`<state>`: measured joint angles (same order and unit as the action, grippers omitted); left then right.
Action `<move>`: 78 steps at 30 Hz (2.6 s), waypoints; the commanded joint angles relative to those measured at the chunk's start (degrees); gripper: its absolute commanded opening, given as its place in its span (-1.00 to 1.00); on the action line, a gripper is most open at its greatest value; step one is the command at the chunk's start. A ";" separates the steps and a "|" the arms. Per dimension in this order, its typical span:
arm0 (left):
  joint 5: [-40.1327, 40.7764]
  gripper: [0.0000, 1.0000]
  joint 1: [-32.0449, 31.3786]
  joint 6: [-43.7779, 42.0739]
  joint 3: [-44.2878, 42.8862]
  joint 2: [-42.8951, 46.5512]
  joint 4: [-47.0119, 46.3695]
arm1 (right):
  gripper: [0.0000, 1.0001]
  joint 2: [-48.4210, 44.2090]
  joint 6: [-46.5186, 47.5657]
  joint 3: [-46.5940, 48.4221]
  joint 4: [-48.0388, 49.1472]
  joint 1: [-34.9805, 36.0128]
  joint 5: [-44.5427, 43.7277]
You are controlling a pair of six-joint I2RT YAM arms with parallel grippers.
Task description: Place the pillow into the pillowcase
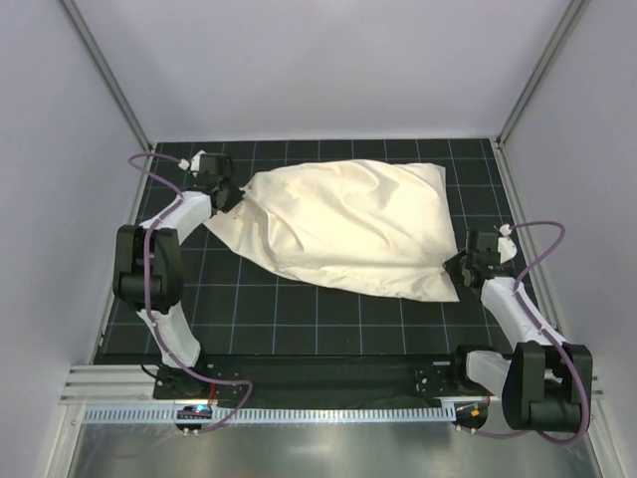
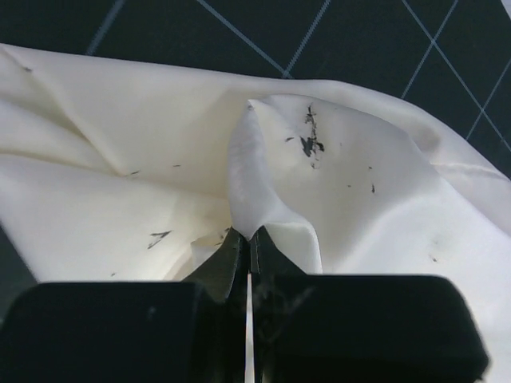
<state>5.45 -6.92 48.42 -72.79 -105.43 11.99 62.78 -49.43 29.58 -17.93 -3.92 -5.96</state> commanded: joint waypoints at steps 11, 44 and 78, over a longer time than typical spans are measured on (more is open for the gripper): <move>10.37 -0.99 1.82 -11.24 -0.24 28.60 19.26 | -0.92 -7.23 3.02 11.81 -9.83 -0.73 -7.84; 22.40 -0.99 -2.66 -8.87 10.84 19.57 30.11 | 0.29 -9.52 7.68 2.93 -9.66 -0.73 -4.41; -24.41 0.92 0.77 -9.67 -30.56 -19.02 23.26 | 0.64 -0.30 12.16 18.93 -1.93 -0.73 1.03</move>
<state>-8.88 -5.89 37.39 -100.55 -122.89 38.37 62.19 -37.95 45.87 -23.11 -4.36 -5.69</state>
